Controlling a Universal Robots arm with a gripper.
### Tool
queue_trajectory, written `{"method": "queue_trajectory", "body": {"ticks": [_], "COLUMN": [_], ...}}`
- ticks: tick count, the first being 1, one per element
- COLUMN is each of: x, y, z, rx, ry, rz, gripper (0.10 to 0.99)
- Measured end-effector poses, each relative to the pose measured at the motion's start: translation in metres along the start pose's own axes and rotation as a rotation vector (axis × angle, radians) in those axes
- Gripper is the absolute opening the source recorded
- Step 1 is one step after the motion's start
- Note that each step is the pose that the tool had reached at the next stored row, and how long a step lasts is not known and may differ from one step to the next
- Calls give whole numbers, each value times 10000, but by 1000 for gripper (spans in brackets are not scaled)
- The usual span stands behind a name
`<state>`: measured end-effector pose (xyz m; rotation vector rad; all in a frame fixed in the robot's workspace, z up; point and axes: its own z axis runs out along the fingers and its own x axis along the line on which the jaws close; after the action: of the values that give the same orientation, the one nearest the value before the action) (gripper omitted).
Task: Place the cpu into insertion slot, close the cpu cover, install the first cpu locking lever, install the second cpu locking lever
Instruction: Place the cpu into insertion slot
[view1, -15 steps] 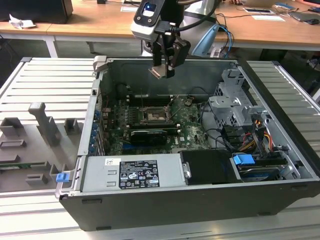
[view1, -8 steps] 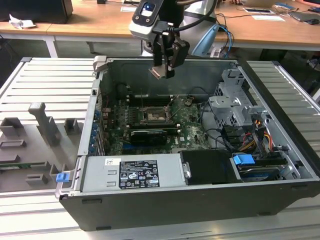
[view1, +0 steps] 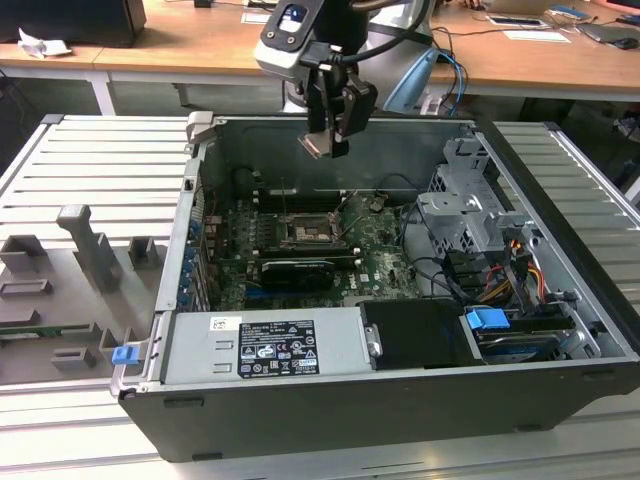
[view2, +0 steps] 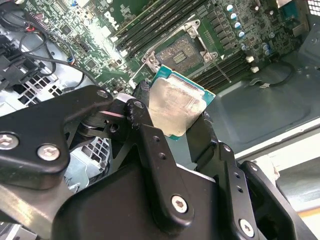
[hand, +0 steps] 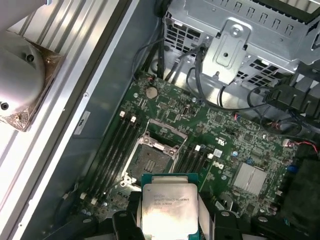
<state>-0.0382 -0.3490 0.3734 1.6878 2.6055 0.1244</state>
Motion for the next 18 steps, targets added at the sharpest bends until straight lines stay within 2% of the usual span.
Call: {"method": "queue_trajectory", "body": {"ticks": [18], "x": [0], "y": [-1], "z": [12], "rx": [17], "ry": [-171], "rz": [1111], "gripper": [537]}}
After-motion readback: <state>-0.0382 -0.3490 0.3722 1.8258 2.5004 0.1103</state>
